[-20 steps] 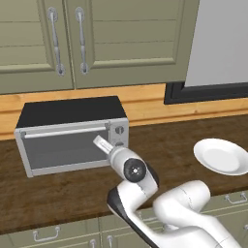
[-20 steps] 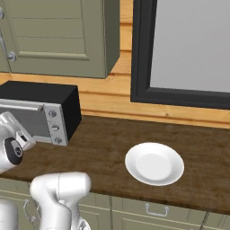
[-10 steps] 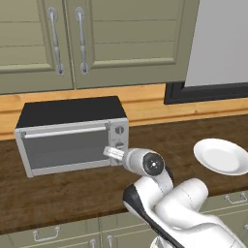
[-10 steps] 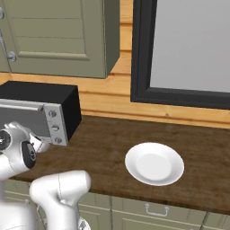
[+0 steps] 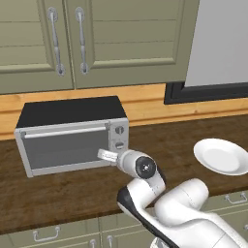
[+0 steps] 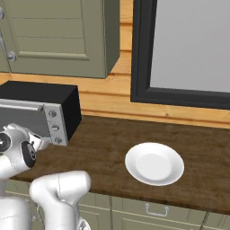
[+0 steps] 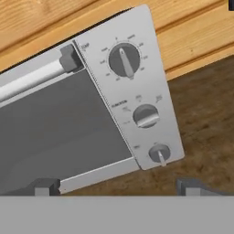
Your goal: Pick up the kebab skewer and baguette bread, and place them inside the toaster oven. Close the toaster oven door and start by setting the timer.
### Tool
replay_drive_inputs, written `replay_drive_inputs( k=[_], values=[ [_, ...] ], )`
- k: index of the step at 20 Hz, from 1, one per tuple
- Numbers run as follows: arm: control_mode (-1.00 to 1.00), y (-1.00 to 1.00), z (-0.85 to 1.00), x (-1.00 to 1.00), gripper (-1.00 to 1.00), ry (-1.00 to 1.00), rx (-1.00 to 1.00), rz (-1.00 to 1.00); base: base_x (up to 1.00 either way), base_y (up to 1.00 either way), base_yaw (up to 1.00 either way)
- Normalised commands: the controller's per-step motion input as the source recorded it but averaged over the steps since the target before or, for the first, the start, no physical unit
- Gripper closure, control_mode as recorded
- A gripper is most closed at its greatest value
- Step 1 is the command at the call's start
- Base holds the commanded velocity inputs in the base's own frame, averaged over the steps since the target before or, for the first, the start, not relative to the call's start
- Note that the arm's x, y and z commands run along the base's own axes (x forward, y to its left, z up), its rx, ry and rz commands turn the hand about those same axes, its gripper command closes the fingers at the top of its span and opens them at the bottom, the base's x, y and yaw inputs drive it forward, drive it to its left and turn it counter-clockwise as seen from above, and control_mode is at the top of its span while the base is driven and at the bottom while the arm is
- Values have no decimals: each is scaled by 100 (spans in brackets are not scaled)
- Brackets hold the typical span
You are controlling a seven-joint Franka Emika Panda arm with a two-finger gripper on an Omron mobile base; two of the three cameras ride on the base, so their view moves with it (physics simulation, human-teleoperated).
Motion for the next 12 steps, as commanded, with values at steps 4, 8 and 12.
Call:
replay_drive_inputs(
  k=[4, 8, 12],
  values=[
    [-100, 0, -17, 50, -100, -7, 0, 0, 0, 0, 0],
    [-100, 0, -17, 34, -100, -4, -3, 1, 0, 0, 0],
    [-100, -7, -19, 31, -100, 0, -2, 1, 0, 0, 0]
  ],
)
